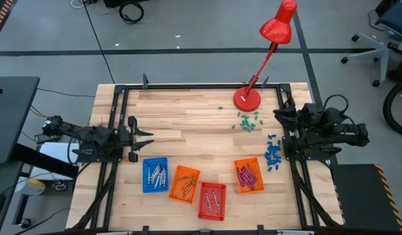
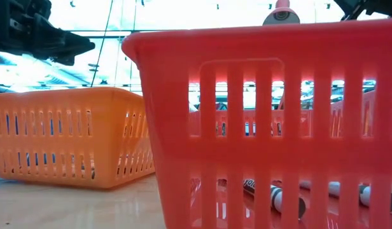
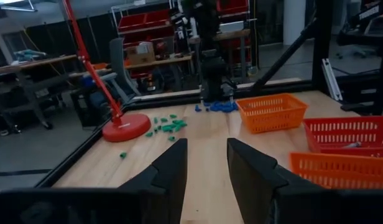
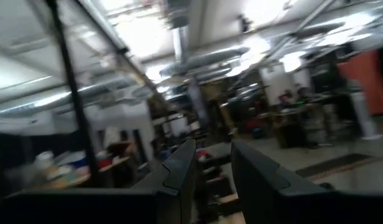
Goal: Sort crayons
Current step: Return to Home Position
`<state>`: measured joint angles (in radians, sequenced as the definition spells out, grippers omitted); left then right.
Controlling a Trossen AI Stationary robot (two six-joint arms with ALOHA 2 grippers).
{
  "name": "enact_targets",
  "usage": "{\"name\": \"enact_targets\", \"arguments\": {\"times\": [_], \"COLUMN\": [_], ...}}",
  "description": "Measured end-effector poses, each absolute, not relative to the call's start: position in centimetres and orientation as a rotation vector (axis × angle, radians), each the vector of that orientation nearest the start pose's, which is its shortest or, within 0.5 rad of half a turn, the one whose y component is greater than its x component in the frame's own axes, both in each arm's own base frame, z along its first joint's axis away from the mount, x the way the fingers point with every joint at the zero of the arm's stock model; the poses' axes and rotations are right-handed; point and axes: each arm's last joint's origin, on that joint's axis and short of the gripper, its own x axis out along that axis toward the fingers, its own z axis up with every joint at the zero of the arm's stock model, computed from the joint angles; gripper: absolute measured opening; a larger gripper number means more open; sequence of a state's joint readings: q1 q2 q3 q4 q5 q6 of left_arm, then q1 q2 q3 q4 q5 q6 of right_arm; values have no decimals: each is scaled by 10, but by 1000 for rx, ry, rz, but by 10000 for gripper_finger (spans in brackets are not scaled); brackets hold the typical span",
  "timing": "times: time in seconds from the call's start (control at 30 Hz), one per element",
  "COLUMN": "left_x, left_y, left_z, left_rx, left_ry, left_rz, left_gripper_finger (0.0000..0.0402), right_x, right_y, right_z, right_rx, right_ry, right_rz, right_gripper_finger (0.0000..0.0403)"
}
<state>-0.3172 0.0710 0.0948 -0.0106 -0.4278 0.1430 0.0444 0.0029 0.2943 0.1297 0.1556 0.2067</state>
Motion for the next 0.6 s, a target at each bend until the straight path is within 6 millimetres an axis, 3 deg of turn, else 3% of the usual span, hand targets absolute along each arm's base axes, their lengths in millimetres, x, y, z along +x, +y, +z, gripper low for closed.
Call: {"name": "enact_targets", "arguments": {"times": [0.27, 0.6], "left_x": [93, 93], "left_y": [-18, -18], "left_z": [189, 180], "left_rx": [46, -52], "left_ry": [-7, 78], "left_rz": [111, 115], "left_gripper_finger": [125, 126], "right_x": [69, 80], "right_y": [5, -1], "right_z": [256, 232], "right_rx": [51, 320], "right_ry": [-291, -417], "right_rz": [104, -52], "right_gripper_finger": [107, 107]}}
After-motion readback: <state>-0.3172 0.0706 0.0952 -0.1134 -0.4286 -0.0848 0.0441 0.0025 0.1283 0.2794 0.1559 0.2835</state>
